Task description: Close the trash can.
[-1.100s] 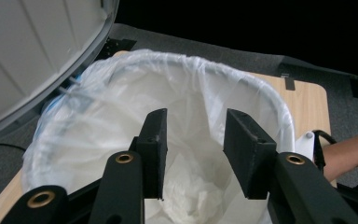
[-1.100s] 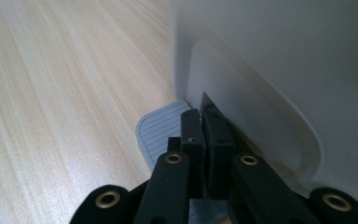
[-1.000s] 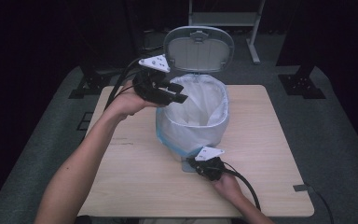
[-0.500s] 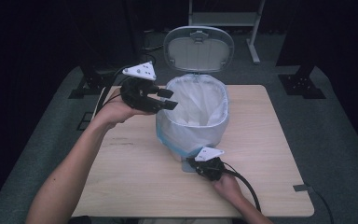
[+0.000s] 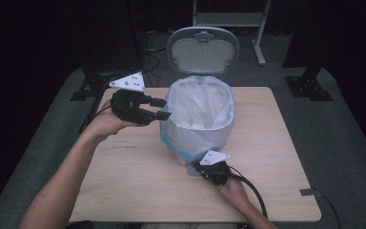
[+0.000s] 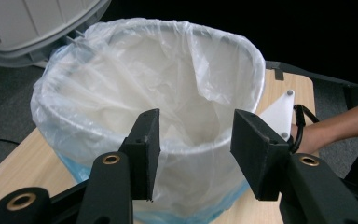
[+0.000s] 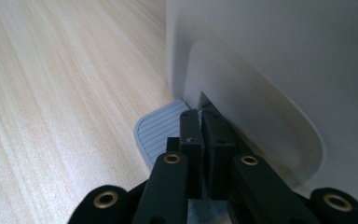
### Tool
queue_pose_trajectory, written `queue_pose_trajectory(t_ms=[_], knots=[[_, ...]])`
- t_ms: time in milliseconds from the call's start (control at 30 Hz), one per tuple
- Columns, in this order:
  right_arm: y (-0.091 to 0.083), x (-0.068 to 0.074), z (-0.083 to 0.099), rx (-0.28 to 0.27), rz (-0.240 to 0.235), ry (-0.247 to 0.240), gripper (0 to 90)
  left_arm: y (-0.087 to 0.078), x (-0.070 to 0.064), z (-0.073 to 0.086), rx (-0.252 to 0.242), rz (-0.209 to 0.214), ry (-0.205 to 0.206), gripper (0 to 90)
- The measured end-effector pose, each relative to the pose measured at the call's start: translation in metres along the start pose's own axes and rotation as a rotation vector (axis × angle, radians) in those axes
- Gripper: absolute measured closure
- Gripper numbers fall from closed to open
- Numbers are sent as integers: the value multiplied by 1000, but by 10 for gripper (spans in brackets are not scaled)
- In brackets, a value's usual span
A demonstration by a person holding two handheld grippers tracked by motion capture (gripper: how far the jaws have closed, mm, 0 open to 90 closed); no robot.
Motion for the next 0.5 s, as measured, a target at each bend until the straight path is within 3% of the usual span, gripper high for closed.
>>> queue_pose_trajectory(t_ms=[167,233,333,400,500], knots=[[-4,-4,1,24,-9,22,830,-6,-3,10,-10,-3,-7,509],[-10,-5,3,29,-4,1,827,-9,-5,15,-16,-6,-12,505],[-22,-9,7,9,-23,28,821,-12,-6,20,-17,-7,-9,495],[-44,-17,14,-26,-41,77,806,-16,-9,30,-21,-11,-17,489],[-64,-28,23,-39,-41,103,766,-18,-12,41,-24,-19,-23,482]])
Point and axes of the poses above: each handheld gripper's, and its own axes: y roughly forward along the jaws, z roughly out of its underside, x roughly to its left, the point moved 2 cm from there along y, roughly forward along the jaws, and after that the axes turned 12 degrees about z, right-handed, at the moved point
